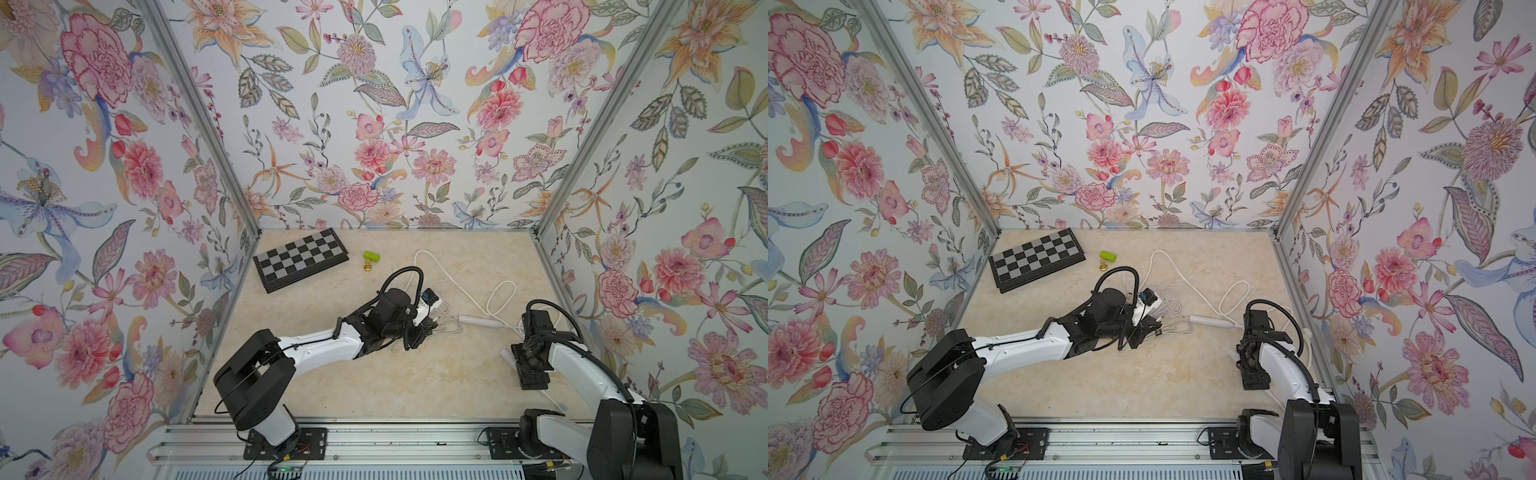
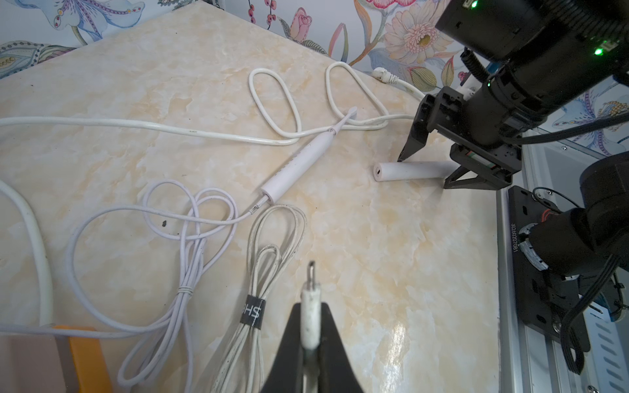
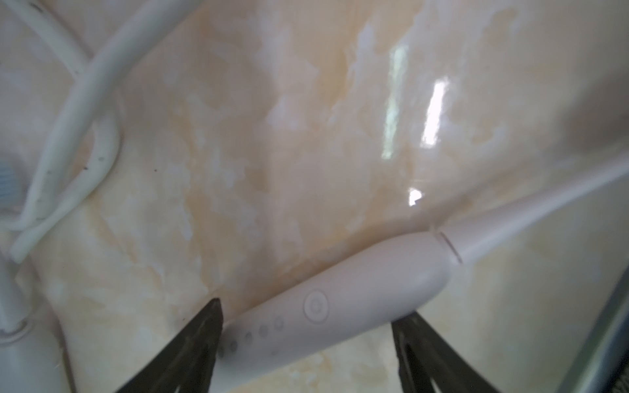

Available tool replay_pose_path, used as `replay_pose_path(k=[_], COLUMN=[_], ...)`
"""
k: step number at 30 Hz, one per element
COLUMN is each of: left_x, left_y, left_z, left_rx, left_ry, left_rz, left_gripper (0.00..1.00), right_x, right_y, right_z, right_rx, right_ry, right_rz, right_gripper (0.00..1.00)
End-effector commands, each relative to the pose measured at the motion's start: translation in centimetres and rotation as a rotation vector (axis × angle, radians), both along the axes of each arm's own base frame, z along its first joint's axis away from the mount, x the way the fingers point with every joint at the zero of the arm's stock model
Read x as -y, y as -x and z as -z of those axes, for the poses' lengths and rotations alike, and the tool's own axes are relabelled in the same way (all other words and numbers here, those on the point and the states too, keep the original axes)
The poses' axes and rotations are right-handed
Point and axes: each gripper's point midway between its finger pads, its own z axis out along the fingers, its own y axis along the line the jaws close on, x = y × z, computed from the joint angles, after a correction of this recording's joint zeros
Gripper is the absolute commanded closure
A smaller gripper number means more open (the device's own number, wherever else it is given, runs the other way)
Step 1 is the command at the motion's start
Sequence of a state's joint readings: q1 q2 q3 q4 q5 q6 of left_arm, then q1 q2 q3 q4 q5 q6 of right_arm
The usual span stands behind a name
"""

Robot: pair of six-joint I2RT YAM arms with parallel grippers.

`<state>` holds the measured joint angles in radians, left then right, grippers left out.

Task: Charge the electric toothbrush
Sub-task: Pick up the electric toothbrush from the center of the board.

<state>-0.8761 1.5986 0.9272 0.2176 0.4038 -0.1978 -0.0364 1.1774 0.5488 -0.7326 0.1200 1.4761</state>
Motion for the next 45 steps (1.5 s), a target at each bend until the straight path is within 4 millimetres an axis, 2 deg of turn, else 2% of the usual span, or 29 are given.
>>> replay_pose_path(k=[1, 7, 10, 15, 20, 25, 33, 40, 43, 45], left_x=[-0.4, -0.5, -0.5, -0.2, 0.2, 0.7, 1.6, 2.1, 2.4, 2.7], left_y=[-0.5, -0.6, -0.7, -0.7, -0.7, -0.7, 0.2, 1.2, 1.4, 1.6], left_z=[-1.0, -1.0, -1.1, -1.4, -1.7, -2.0, -3.9, -6.0, -6.6, -7.4], left_rx=[0.034, 0.034, 0.037, 0.035, 0.028, 0.011, -0.022, -0.069, -0.100, -0.121], left_ry=[0.016, 0.011, 0.010, 0.015, 0.023, 0.039, 0.111, 0.205, 0.250, 0.289], left_rz=[-0.015, -0.019, -0.024, -0.016, -0.006, 0.008, 0.056, 0.091, 0.097, 0.102], left_gripper=[1.00, 1.00, 1.00, 1.00, 1.00, 1.00, 1.00, 1.00, 1.00, 1.00], right_x=[0.1, -0.7, -1.2, -1.6, -1.6, -1.7, -1.2, -2.0, -3.0, -3.9], right_y=[-0.6, -3.0, -3.6, -4.0, -3.8, -4.3, -5.4, -5.8, -6.9, -8.3], right_z=[0.4, 0.4, 0.4, 0.4, 0.5, -0.4, -3.5, -7.0, -9.5, -12.3], right_rx=[0.000, 0.034, 0.043, 0.041, 0.042, 0.094, 0.232, 0.408, 0.515, 0.620], right_ry=[0.000, -0.033, -0.055, -0.060, -0.057, -0.048, 0.015, 0.006, -0.009, -0.014], right_rz=[-0.013, -0.165, -0.222, -0.314, -0.330, -0.333, -0.370, -0.395, -0.450, -0.525], right_gripper=[0.26, 0.40, 0.48, 0.59, 0.66, 0.72, 0.77, 0.78, 0.78, 0.78])
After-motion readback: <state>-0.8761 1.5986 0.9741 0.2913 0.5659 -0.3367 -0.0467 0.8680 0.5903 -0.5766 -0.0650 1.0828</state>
